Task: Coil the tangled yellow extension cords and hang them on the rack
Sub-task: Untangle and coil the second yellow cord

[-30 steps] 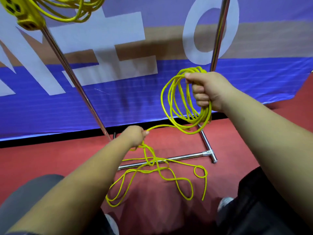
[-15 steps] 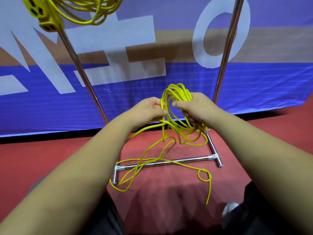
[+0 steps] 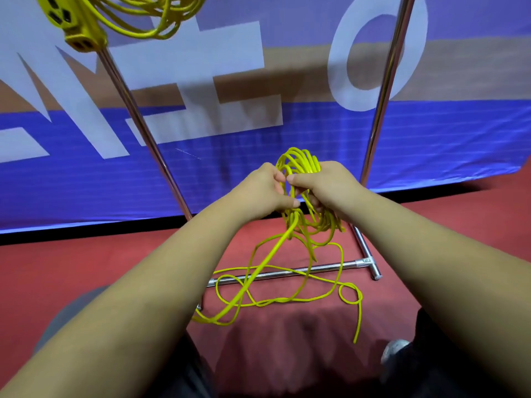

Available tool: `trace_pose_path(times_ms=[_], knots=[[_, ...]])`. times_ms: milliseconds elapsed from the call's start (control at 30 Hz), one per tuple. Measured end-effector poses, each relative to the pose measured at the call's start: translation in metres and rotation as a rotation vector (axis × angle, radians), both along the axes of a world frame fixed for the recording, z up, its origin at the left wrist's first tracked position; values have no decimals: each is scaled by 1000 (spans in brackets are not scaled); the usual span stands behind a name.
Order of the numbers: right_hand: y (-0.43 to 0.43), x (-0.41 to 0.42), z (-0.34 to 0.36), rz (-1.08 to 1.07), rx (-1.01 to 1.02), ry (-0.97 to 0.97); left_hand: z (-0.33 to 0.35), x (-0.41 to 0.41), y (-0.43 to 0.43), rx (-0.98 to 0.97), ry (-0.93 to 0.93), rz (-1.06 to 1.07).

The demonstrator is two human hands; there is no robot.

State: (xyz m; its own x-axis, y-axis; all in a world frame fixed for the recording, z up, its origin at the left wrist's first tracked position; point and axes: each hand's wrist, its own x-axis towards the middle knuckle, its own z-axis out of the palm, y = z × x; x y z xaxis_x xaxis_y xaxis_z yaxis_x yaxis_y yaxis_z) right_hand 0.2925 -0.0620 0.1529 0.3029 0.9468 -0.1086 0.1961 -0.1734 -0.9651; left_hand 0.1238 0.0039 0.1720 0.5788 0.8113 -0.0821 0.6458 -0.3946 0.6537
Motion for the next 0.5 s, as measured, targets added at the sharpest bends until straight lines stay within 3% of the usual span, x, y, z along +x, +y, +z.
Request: trace_pose_path(times_ms=[133, 200, 267, 367, 500], knots=[[7, 6, -10, -166, -29, 76, -7, -12, -6, -308, 429, -186], [10, 12, -11, -264, -11, 208, -17, -22, -11, -311, 744, -236], [13, 18, -6, -319, 20, 363, -29, -30, -14, -289, 935, -183], [14, 23, 2, -326, 34, 540, -45, -40, -12, -245, 907, -53], [13, 19, 8, -311, 28, 649, -49, -39, 1, -244, 546, -129]])
